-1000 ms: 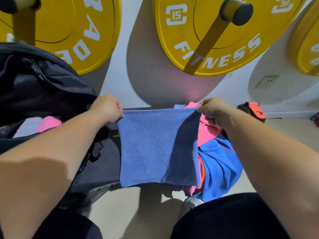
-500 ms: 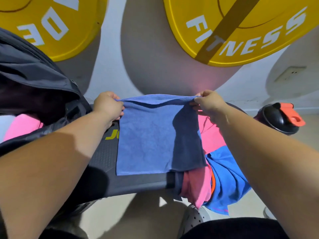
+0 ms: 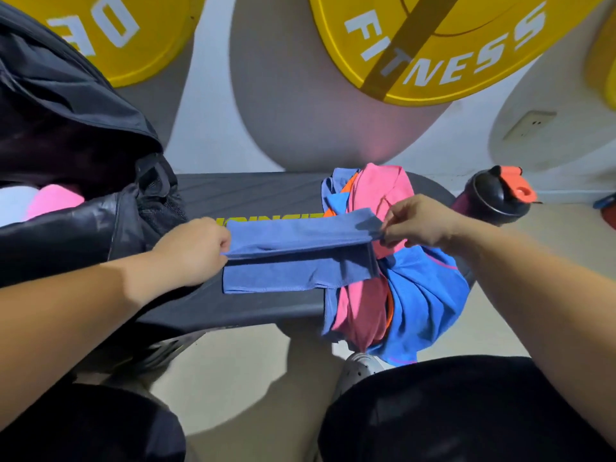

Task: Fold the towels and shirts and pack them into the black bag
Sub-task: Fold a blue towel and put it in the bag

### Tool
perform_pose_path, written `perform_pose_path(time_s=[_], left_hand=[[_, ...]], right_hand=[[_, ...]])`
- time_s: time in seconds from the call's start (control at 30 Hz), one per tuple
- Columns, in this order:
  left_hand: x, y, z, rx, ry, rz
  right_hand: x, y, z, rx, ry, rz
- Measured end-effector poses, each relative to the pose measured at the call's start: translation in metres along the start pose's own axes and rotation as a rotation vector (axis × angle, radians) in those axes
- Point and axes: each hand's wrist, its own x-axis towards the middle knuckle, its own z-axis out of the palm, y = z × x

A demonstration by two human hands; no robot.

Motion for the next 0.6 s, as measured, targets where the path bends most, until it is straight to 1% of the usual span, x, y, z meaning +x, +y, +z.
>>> perform_pose_path(time_s=[0.13, 0.2, 0.3, 0.33, 0.43, 0.47, 0.5, 0.53, 0.6], left_hand=[[-0.019, 0.007, 0.024, 0.23, -0.075, 0.063], [-0.022, 0.009, 0.032, 0.314, -0.092, 0.073], [-0.022, 0.01, 0.039, 0.311, -0.106, 0.068], [-0.022, 0.01, 0.04, 0.302, -0.118, 0.068], [-0.024, 0.011, 0.041, 0.267, -0.186, 0.078], [-0.024, 0.012, 0.041, 0.237, -0.189, 0.074], [-0.023, 0.014, 0.039, 0.184, -0.169, 0.068], [-0.02, 0.015, 0.038, 0.128, -0.132, 0.057], [-0.01, 0.02, 0.037, 0.069, -0.024, 0.051]], right_hand=[[-0.008, 0.013, 0.02, -0.319, -0.121, -0.045], [-0.009, 0.015, 0.027, -0.396, -0.117, -0.068], [-0.007, 0.013, 0.03, -0.438, -0.078, -0.072], [-0.005, 0.013, 0.03, -0.468, -0.092, -0.065], [-0.002, 0.011, 0.034, -0.65, -0.215, -0.006], [-0.001, 0.009, 0.036, -0.717, -0.207, -0.011], [0.0, 0.004, 0.039, -0.759, -0.142, -0.042], [0.001, -0.003, 0.044, -0.785, -0.037, -0.097], [0.008, -0.022, 0.061, -0.789, 0.144, -0.197]])
